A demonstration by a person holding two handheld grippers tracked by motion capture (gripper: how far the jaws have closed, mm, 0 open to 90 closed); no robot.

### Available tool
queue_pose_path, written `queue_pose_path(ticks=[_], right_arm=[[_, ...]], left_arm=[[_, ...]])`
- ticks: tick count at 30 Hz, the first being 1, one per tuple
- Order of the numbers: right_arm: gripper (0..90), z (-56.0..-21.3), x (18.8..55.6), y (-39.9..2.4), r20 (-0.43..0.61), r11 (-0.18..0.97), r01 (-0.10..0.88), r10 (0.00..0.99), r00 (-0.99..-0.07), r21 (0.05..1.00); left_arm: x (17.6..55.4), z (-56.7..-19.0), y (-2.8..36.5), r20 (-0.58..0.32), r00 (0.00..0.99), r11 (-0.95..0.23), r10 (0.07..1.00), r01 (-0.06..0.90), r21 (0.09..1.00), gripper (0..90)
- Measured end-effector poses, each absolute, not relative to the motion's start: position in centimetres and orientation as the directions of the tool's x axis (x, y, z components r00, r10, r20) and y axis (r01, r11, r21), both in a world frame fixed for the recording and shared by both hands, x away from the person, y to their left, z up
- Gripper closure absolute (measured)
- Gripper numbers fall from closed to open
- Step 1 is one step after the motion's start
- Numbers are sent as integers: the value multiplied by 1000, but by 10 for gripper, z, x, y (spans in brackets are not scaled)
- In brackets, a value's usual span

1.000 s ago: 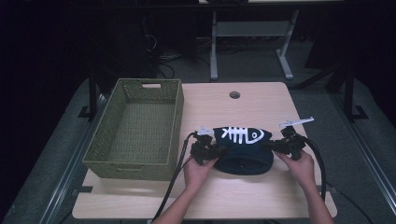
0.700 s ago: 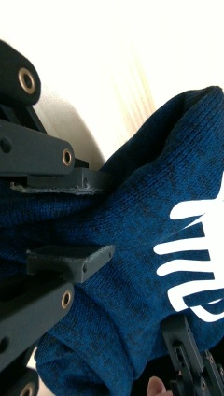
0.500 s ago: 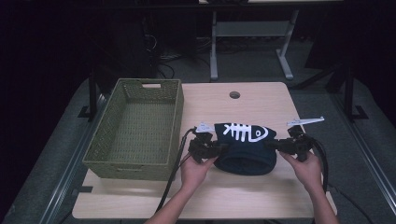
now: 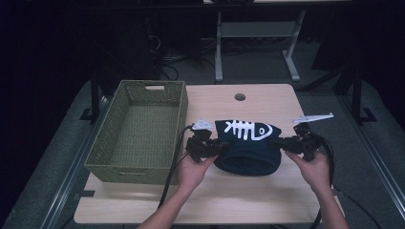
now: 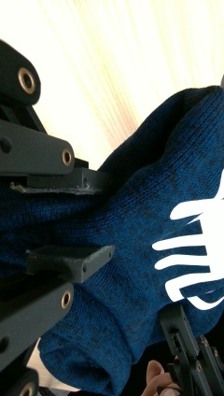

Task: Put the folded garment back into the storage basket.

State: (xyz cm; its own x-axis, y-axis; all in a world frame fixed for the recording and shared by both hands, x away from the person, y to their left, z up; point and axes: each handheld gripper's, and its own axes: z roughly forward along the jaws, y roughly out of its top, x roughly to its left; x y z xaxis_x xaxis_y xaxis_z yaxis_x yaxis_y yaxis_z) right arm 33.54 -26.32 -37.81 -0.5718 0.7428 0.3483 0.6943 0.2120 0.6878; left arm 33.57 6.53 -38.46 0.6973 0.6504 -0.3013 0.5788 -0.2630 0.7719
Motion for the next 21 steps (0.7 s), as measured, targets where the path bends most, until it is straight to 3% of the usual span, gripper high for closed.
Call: queue_pose_path(ticks=[21], right_arm=[[783,-346,346,-228,342,224,671,721,-602,707]], left_arm=[[339,-354,105,-308,687,-233,659,576,784,679]])
